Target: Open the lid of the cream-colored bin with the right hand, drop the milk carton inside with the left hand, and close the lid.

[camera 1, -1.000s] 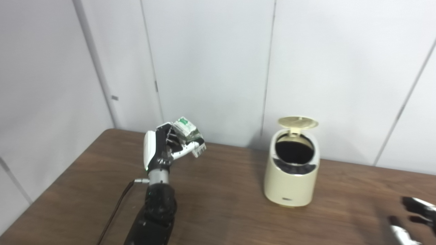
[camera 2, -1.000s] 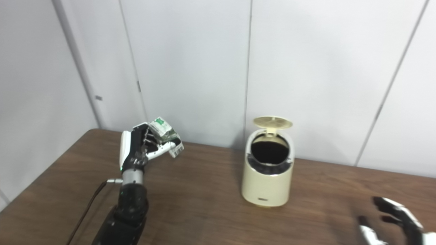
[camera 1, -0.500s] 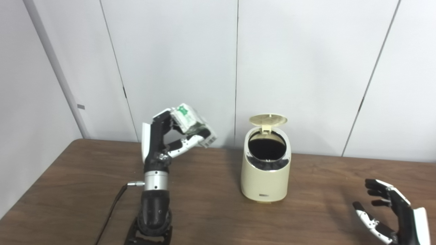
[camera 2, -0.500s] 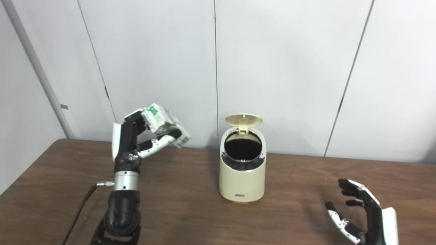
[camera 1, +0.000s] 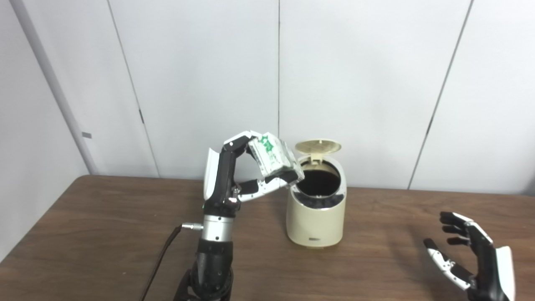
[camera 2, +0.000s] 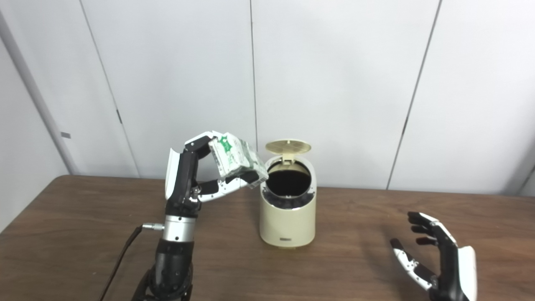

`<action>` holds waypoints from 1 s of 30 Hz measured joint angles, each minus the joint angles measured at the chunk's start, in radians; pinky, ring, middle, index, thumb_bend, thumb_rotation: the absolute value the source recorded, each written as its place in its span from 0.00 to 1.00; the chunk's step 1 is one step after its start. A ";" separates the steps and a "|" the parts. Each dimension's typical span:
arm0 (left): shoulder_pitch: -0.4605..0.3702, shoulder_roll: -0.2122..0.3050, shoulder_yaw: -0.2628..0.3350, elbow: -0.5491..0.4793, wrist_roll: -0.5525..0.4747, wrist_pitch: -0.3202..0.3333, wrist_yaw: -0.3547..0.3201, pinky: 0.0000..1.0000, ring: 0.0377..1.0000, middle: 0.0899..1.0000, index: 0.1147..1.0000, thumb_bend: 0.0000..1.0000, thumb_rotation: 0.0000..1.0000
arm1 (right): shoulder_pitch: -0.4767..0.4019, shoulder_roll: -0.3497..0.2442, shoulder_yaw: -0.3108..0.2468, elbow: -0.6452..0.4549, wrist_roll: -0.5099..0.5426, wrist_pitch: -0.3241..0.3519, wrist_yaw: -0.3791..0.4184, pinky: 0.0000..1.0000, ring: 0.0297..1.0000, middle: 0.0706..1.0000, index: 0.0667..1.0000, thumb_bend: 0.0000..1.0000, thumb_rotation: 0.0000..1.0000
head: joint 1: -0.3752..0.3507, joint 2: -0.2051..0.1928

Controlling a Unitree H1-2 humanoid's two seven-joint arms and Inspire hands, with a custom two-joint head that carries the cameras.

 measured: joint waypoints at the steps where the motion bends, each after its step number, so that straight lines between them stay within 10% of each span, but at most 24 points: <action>1: 0.000 0.000 -0.012 0.003 0.006 -0.002 0.006 0.38 0.44 0.43 0.42 0.50 0.00 | 0.000 0.000 0.000 0.000 0.002 0.000 0.000 0.53 0.63 0.66 0.68 0.26 0.33 | -0.003 -0.002; 14: -0.064 0.072 -0.259 0.156 0.086 -0.031 0.276 0.36 0.43 0.43 0.42 0.50 0.00 | -0.007 0.002 0.007 0.010 -0.008 0.003 -0.021 0.53 0.62 0.65 0.68 0.27 0.36 | -0.014 0.000; 30: -0.172 0.084 -0.363 0.422 0.034 -0.033 0.372 0.36 0.44 0.43 0.40 0.50 0.00 | -0.010 0.004 0.011 0.010 -0.016 0.003 -0.028 0.55 0.65 0.67 0.68 0.28 0.39 | -0.031 0.002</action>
